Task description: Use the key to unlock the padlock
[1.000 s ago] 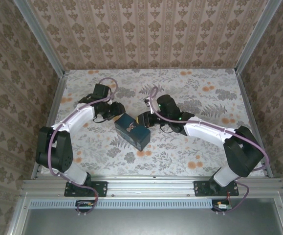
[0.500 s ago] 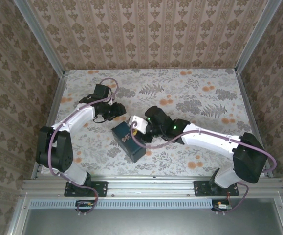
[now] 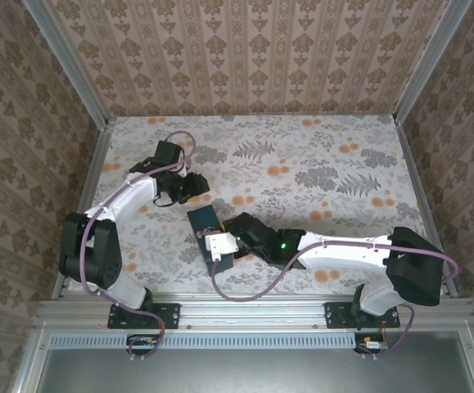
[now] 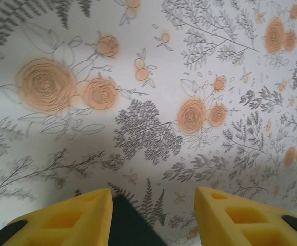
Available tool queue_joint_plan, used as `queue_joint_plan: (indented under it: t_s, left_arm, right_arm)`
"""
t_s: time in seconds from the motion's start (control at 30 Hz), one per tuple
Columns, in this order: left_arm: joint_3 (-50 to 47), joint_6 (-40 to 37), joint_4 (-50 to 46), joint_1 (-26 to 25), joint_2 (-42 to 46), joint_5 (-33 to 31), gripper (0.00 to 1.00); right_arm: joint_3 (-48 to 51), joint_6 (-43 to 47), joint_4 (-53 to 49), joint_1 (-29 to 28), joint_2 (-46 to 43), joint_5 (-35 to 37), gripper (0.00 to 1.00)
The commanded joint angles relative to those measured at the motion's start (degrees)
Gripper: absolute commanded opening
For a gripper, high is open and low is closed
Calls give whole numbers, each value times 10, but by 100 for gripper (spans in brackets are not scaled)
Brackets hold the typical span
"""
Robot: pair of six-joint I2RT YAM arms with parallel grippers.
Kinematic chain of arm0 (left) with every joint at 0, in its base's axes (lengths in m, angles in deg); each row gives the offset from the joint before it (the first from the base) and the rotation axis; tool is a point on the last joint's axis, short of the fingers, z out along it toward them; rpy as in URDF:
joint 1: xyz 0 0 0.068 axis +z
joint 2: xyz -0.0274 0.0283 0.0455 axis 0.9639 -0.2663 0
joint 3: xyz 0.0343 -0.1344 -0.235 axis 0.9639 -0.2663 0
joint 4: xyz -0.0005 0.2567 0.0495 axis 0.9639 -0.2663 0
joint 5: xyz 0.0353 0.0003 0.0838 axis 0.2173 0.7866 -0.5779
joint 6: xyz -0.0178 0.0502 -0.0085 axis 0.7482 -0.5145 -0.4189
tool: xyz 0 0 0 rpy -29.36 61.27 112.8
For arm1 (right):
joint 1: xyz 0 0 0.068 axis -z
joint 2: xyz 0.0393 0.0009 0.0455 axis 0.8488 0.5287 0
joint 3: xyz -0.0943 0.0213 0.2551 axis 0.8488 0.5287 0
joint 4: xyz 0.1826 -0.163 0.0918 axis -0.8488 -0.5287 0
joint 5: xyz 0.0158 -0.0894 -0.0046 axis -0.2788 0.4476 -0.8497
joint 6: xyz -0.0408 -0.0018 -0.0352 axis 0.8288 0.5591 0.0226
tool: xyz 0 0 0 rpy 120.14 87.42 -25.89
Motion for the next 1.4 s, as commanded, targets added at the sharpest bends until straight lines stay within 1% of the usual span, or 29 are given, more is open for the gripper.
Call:
queue_joint_plan:
  t_s: [0.0, 0.1, 0.2, 0.23, 0.43, 0.5, 0.6, 0.63, 0.67, 0.7, 0.73, 0.8, 0.9, 1.0, 1.03, 1.17, 1.37]
  left_arm:
    - [1, -36, -54, 15, 42, -10, 48]
    - [-10, -55, -66, 19, 43, -6, 48]
    - [-18, -68, -63, 14, 28, 17, 48]
    - [-20, -75, -64, 9, 23, 13, 47]
    - [-14, -101, -72, 8, -5, -9, 47]
    - [-6, -106, -74, 6, -14, 0, 46]
    - [-2, -101, -63, 0, -20, 18, 46]
    - [-1, -97, -60, 0, -23, 22, 46]
    - [-2, -92, -57, 2, -25, 22, 46]
    - [-1, -88, -54, 6, -27, 21, 46]
    - [-1, -84, -50, 13, -28, 21, 46]
    - [-3, -76, -44, 25, -27, 21, 46]
    - [0, -69, -36, 39, -22, 18, 46]
    - [8, -66, -33, 43, -27, 18, 46]
    - [9, -64, -30, 42, -29, 19, 46]
    - [14, -54, -17, 43, -41, 21, 45]
    - [12, -47, -7, 30, -51, 24, 45]
  right_arm:
    - [31, 100, 72, -13, 37, 95, 9]
    - [30, 135, 111, -19, 73, 128, 8]
    - [32, 168, 161, -19, 115, 165, 3]
    - [36, 178, 187, -18, 126, 172, 2]
    - [70, 213, 291, -6, 146, 151, 3]
    - [83, 233, 315, -1, 152, 128, 4]
    - [89, 265, 349, 6, 177, 112, 12]
    - [90, 275, 365, 9, 187, 108, 16]
    - [88, 279, 370, 10, 194, 108, 25]
    - [87, 281, 370, 10, 199, 109, 31]
    - [87, 278, 371, 10, 199, 108, 35]
    - [91, 257, 348, 9, 184, 101, 39]
    - [93, 207, 275, 9, 145, 87, 44]
    - [98, 161, 210, 10, 106, 63, 46]
    - [99, 148, 186, 10, 95, 55, 49]
    - [101, 108, 121, 10, 68, 32, 51]
    - [90, 112, 178, 10, 84, 50, 50]
